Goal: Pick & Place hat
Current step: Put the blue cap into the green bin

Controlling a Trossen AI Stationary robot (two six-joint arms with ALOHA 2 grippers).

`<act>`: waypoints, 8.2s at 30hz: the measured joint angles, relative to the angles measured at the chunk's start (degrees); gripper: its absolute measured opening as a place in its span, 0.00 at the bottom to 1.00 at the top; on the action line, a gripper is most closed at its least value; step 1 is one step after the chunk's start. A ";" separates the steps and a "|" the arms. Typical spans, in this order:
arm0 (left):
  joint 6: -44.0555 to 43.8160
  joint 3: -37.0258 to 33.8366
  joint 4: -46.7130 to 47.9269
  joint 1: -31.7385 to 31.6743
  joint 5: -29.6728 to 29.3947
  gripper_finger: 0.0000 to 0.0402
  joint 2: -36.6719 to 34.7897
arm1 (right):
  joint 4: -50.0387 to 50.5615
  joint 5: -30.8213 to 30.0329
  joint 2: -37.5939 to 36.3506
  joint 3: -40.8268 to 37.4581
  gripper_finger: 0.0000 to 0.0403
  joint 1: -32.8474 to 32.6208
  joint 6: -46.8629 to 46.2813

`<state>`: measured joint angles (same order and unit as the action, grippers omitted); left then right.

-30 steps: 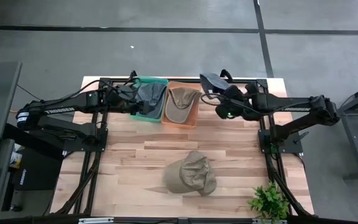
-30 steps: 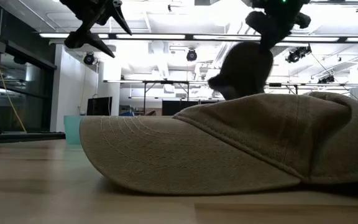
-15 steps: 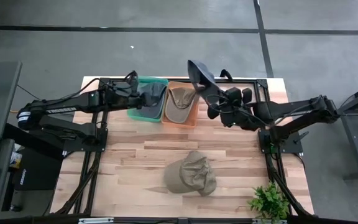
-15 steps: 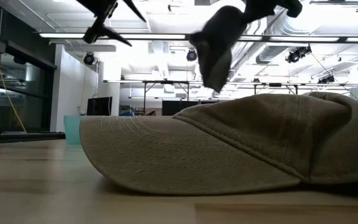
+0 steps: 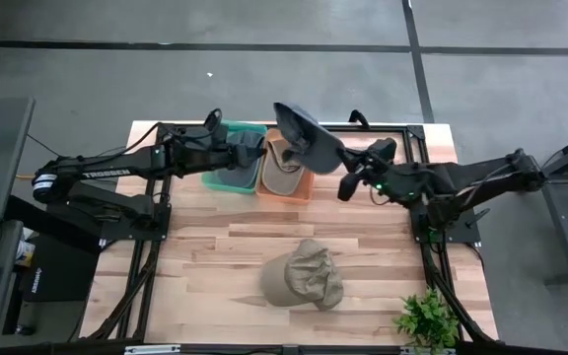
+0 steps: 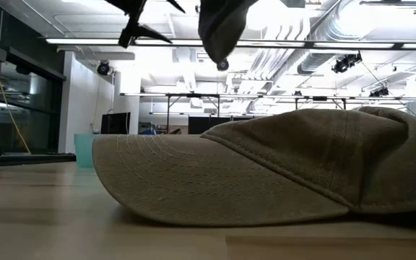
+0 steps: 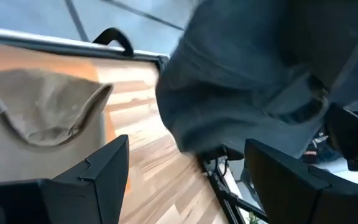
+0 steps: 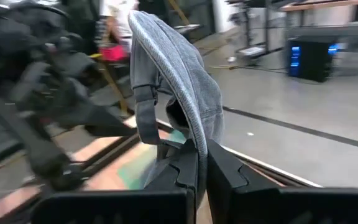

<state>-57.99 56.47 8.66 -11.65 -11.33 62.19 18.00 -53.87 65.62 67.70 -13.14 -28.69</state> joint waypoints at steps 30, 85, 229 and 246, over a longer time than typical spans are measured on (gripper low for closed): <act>11.29 0.00 -24.98 0.04 8.83 0.69 6.38 | -3.30 15.46 -6.02 0.00 0.01 -1.37 -2.33; 12.75 0.02 -29.49 0.04 15.00 0.68 6.38 | -18.06 36.72 2.63 -0.02 0.01 11.31 -4.41; 73.16 46.73 81.34 -38.37 41.12 0.00 39.49 | 13.12 40.60 -15.66 0.00 0.48 11.38 6.02; 76.31 45.98 81.40 -38.61 39.93 0.00 44.72 | 16.69 40.57 -15.68 0.00 0.48 11.38 2.78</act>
<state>18.33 102.45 90.05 -50.26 28.60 106.91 34.70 -13.30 49.93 67.70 -1.76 -25.91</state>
